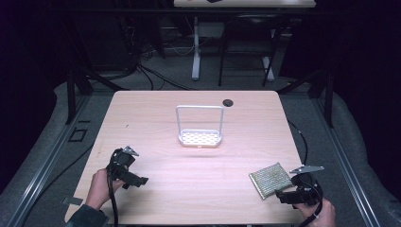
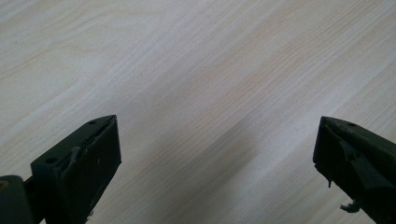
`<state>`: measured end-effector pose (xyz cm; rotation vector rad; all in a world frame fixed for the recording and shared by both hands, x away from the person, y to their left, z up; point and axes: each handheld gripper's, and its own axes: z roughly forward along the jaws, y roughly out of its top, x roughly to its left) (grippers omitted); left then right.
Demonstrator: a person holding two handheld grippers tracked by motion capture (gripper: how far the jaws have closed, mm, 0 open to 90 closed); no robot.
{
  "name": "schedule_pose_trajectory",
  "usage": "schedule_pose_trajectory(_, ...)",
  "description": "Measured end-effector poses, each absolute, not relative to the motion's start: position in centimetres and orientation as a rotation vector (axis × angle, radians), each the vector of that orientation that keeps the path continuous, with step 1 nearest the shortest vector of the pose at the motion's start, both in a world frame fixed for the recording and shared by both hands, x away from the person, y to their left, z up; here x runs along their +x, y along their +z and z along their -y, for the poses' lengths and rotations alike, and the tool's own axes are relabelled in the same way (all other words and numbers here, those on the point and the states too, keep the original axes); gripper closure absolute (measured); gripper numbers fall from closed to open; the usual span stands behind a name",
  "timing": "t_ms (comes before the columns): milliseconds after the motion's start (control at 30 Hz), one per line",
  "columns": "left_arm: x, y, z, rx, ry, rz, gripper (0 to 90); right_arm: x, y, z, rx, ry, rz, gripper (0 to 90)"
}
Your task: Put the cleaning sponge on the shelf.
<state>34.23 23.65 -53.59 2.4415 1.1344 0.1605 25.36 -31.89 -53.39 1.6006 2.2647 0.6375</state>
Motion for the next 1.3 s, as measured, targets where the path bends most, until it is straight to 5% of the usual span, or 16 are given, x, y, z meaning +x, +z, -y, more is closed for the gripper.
schedule_pose_trajectory(500,34.3,-53.6,-23.3,2.454,0.155,-1.118,0.5,27.4,-53.1,30.3,1.526,0.637,-2.352,18.0)
schedule_pose_trajectory(1300,34.4,-53.7,-23.1,2.464,0.149,-1.104,0.6,32.4,-53.3,28.5,1.56,0.431,-2.49,51.1)
